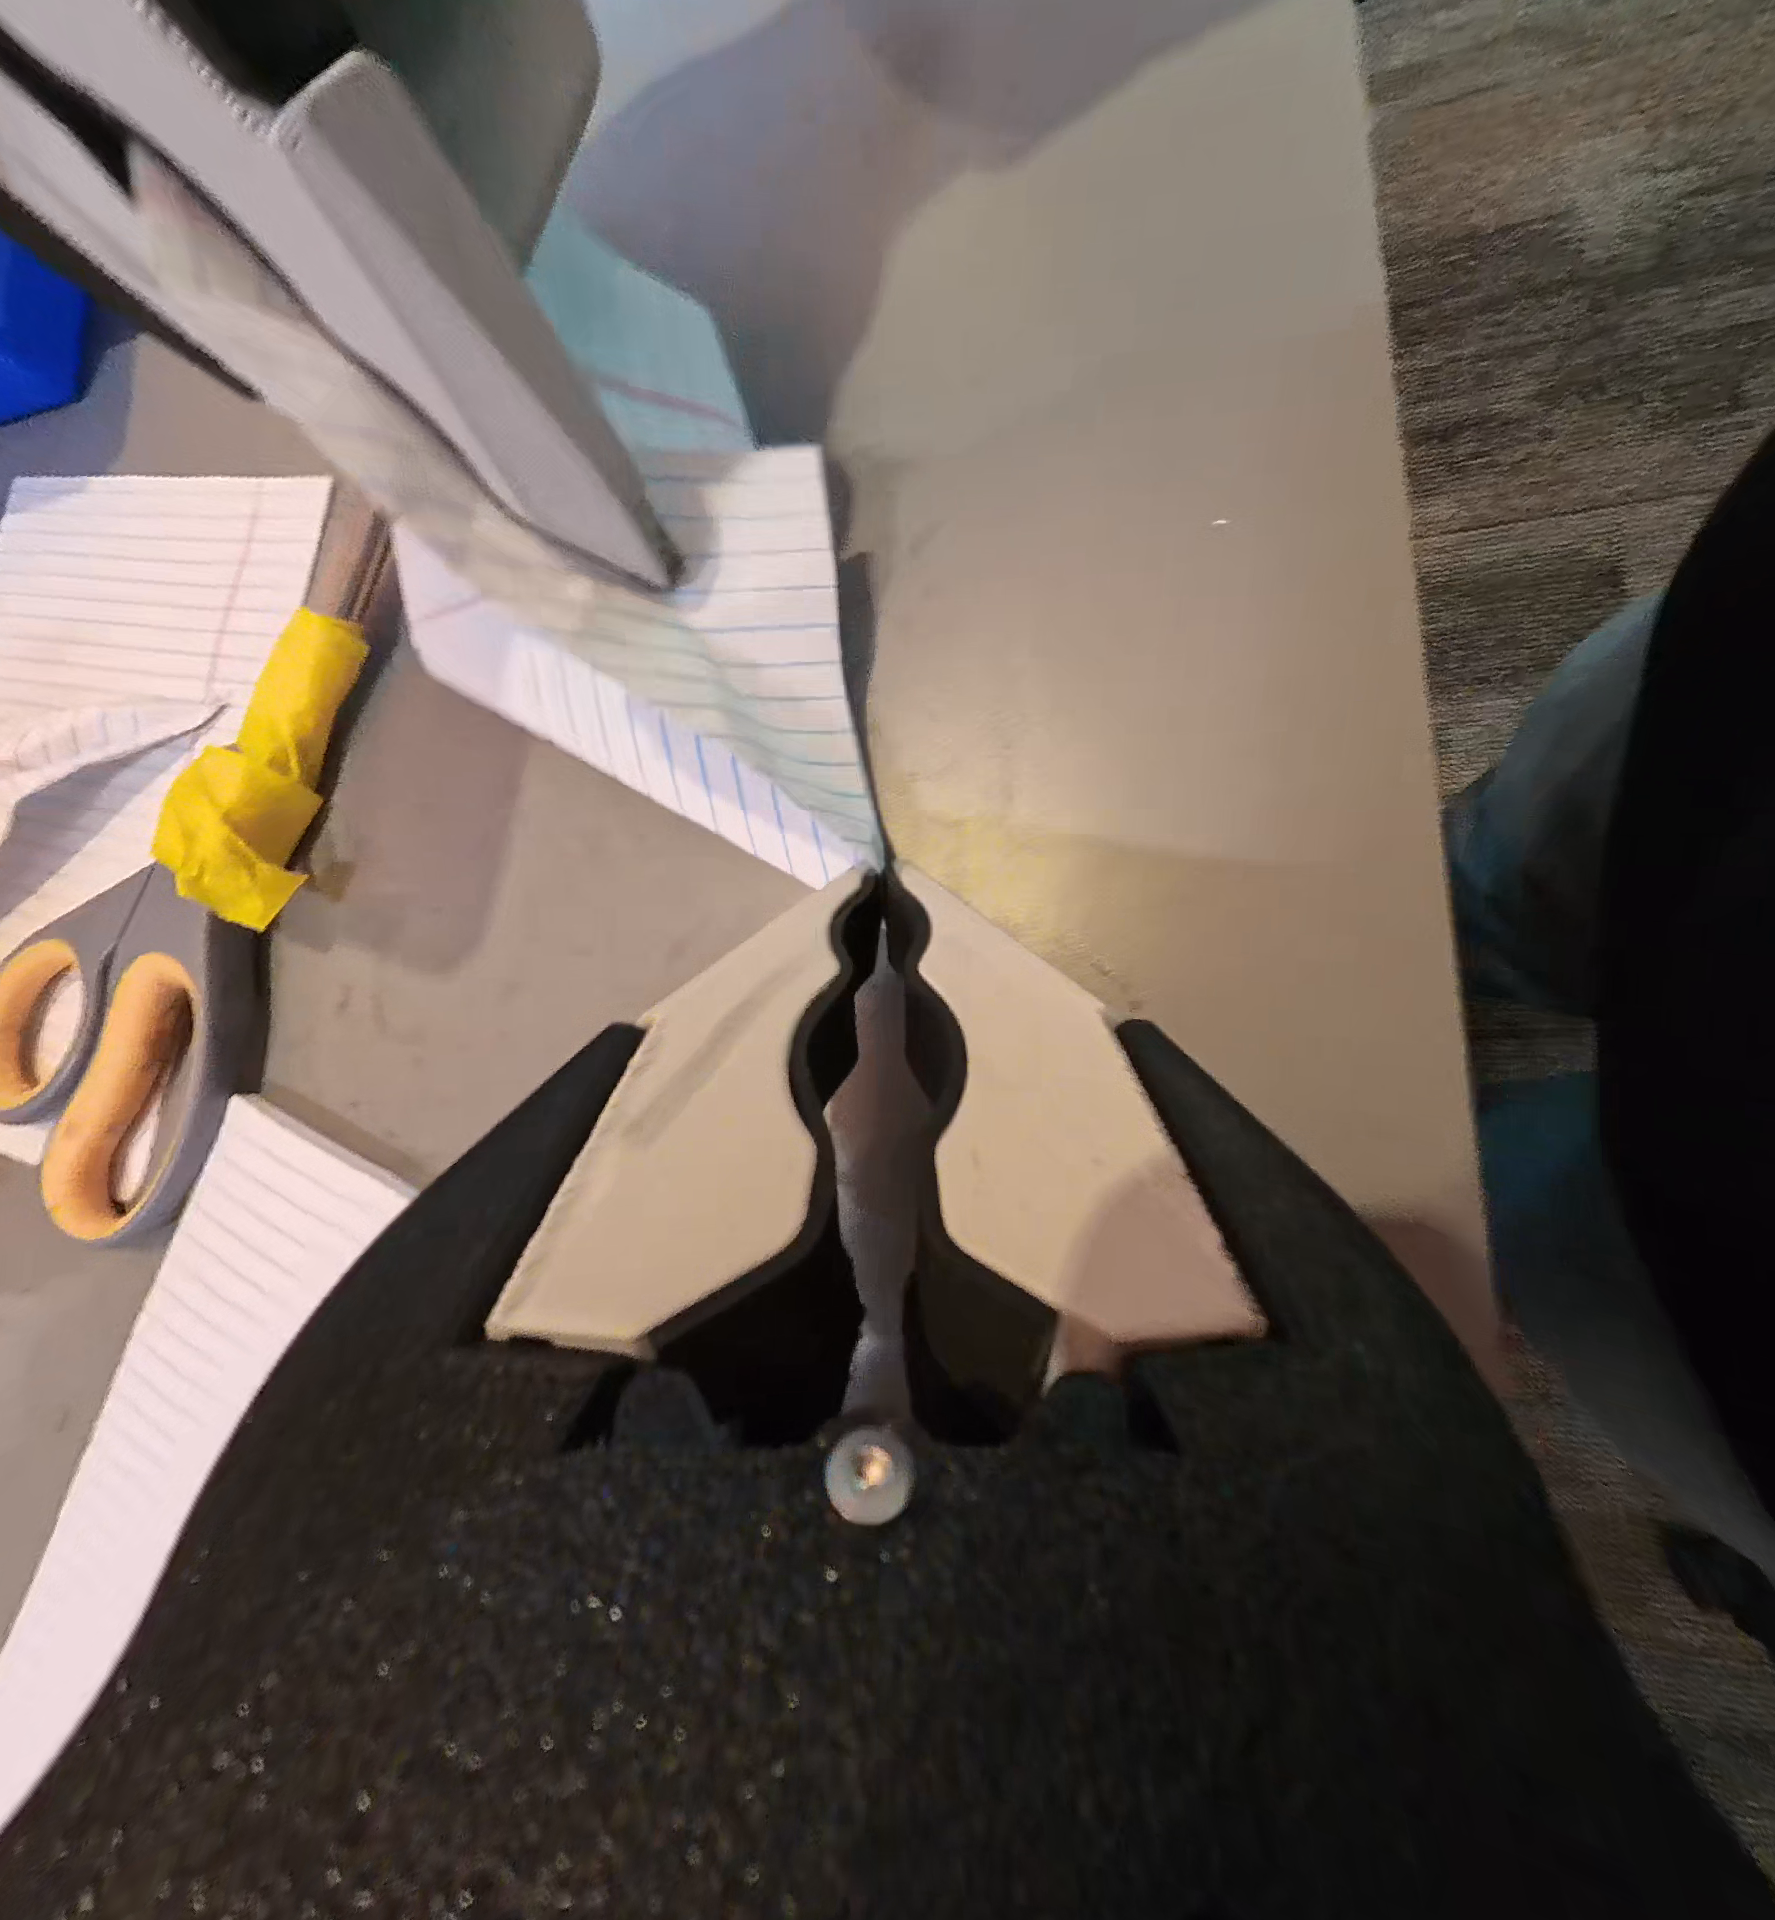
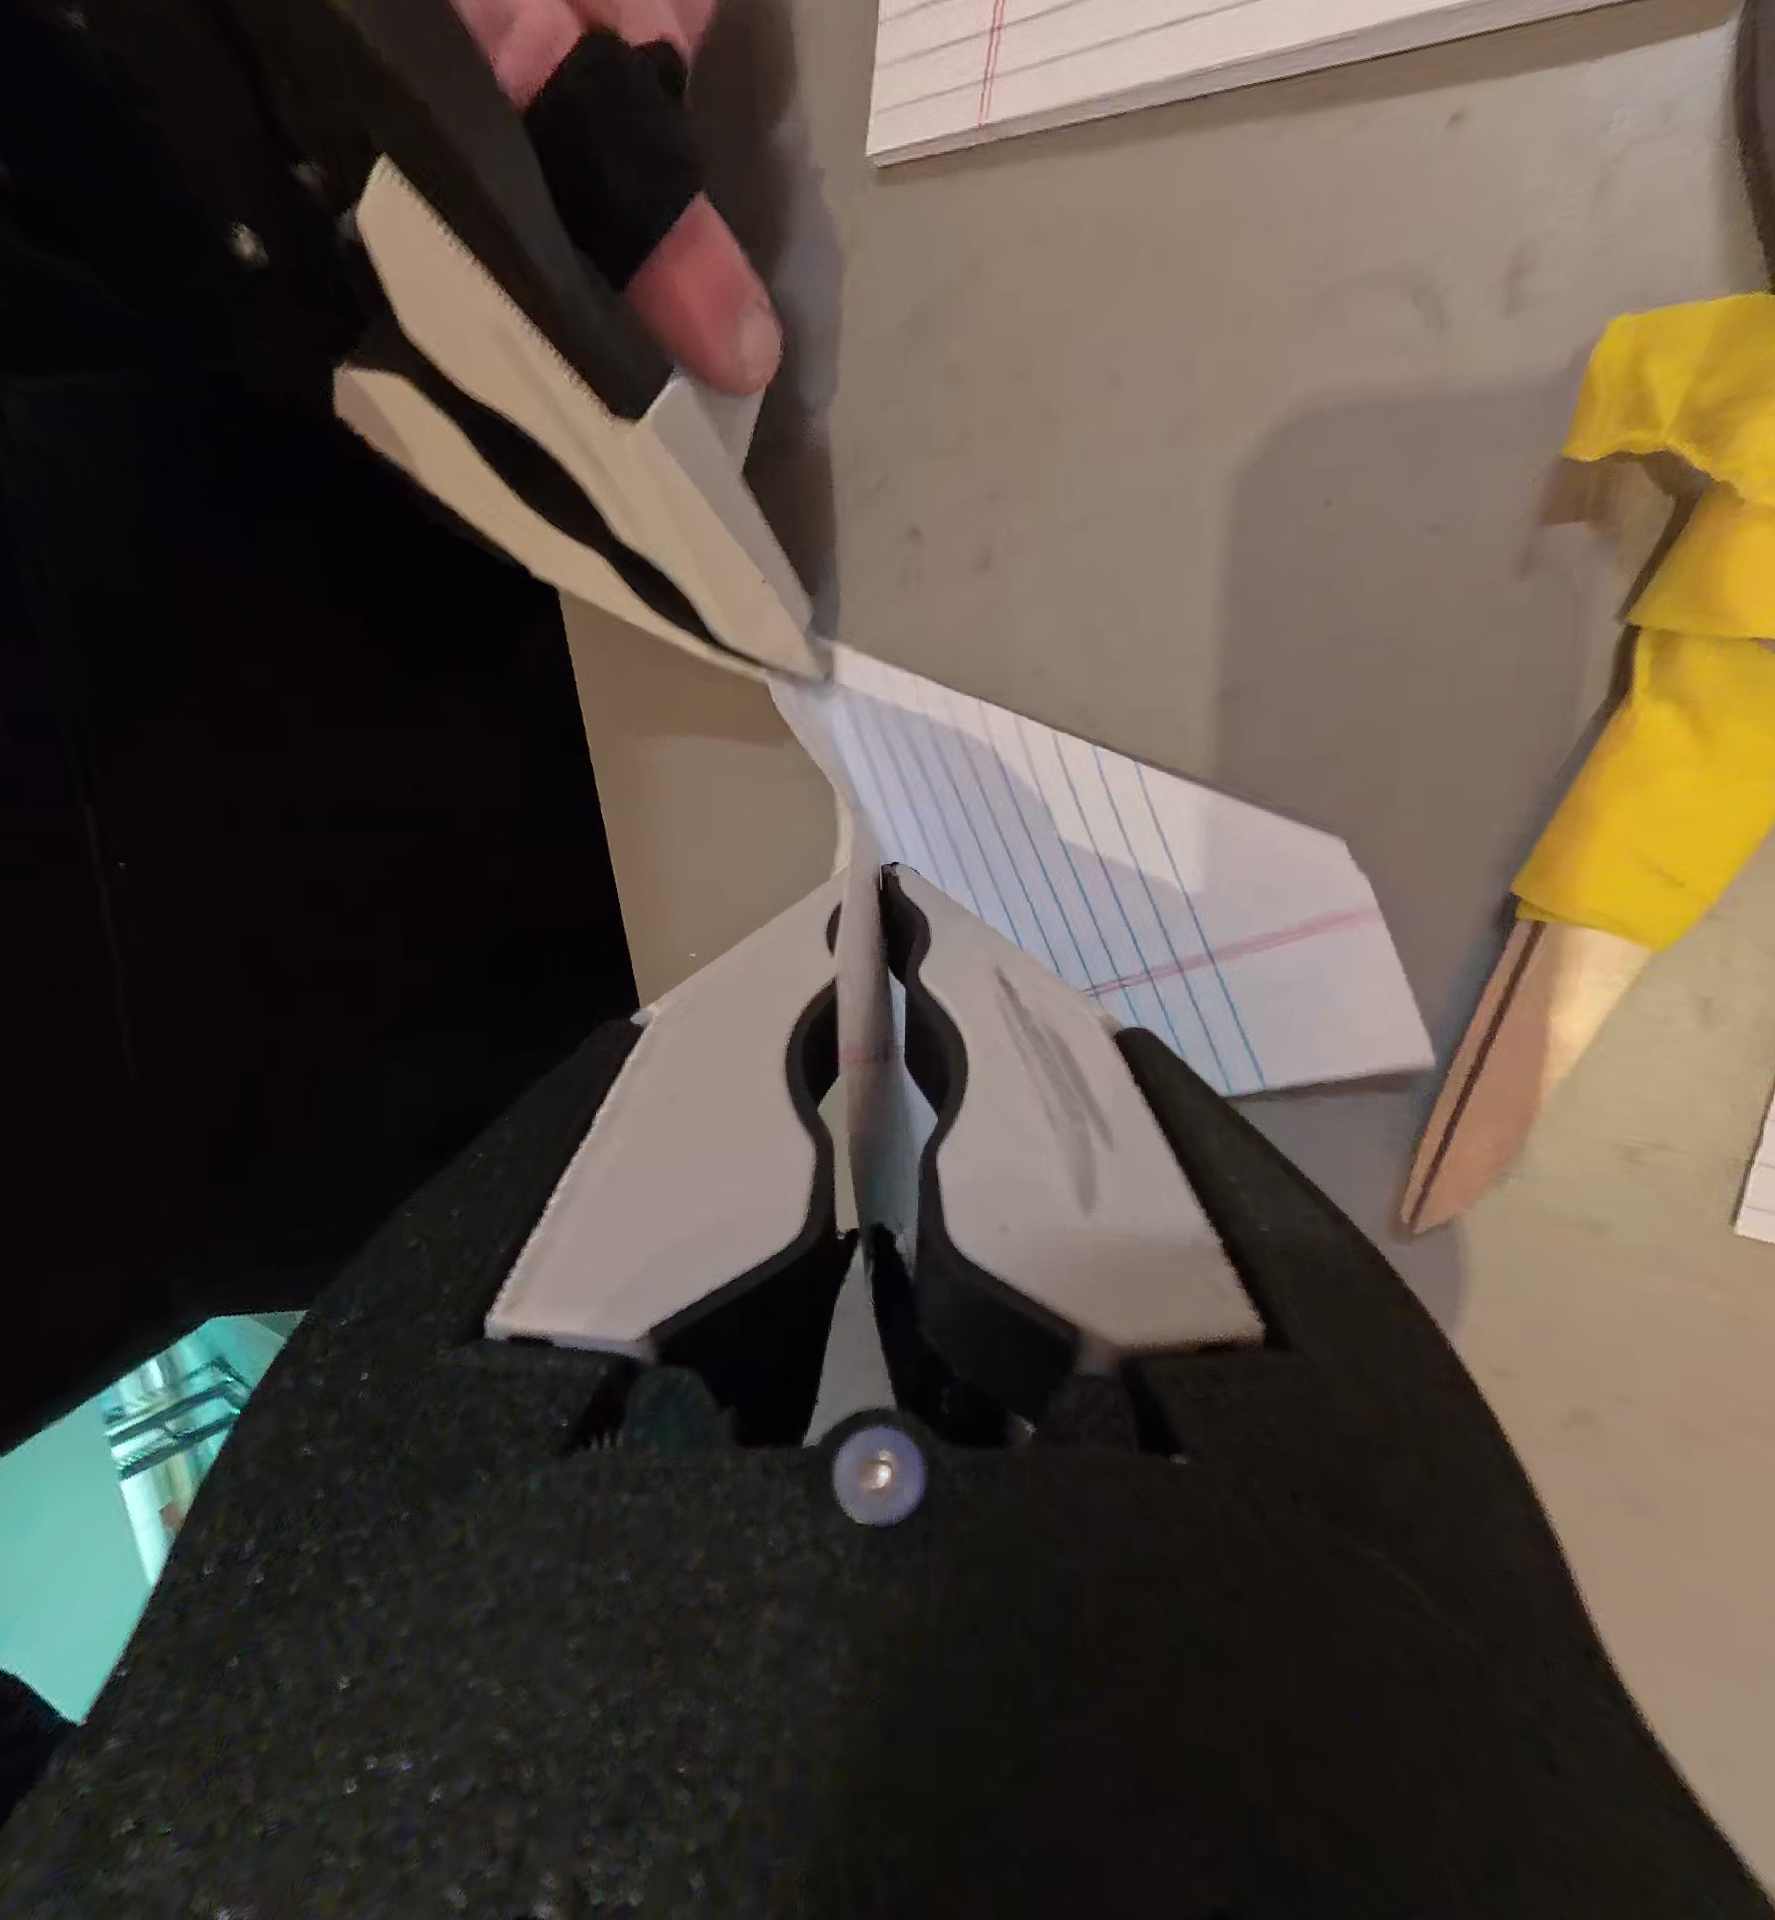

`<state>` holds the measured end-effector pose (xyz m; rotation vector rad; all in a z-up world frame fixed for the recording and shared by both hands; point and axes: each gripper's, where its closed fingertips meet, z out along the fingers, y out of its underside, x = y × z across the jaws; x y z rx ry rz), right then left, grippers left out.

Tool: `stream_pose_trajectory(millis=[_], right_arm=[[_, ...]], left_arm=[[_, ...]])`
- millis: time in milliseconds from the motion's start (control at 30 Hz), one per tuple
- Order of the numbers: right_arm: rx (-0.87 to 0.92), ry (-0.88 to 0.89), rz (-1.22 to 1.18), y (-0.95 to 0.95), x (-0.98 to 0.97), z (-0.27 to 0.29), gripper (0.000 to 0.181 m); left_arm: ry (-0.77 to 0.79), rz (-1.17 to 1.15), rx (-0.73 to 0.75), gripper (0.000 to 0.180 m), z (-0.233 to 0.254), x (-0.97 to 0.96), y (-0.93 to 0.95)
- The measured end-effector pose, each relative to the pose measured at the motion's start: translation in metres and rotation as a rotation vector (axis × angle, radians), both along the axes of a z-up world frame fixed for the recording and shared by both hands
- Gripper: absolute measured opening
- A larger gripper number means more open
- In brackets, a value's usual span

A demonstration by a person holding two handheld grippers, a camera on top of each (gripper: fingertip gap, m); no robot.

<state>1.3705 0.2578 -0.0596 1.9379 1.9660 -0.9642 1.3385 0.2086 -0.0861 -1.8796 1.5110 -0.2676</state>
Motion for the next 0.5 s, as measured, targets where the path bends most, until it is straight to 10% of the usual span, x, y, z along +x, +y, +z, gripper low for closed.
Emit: stream_pose_trajectory(millis=[500], right_arm=[[-0.106,-0.081,-0.067,-0.004,0.005,-0.023,0.000]], left_arm=[[-0.105,0.133,-0.202,0.001,0.000,-0.001,-0.006]])
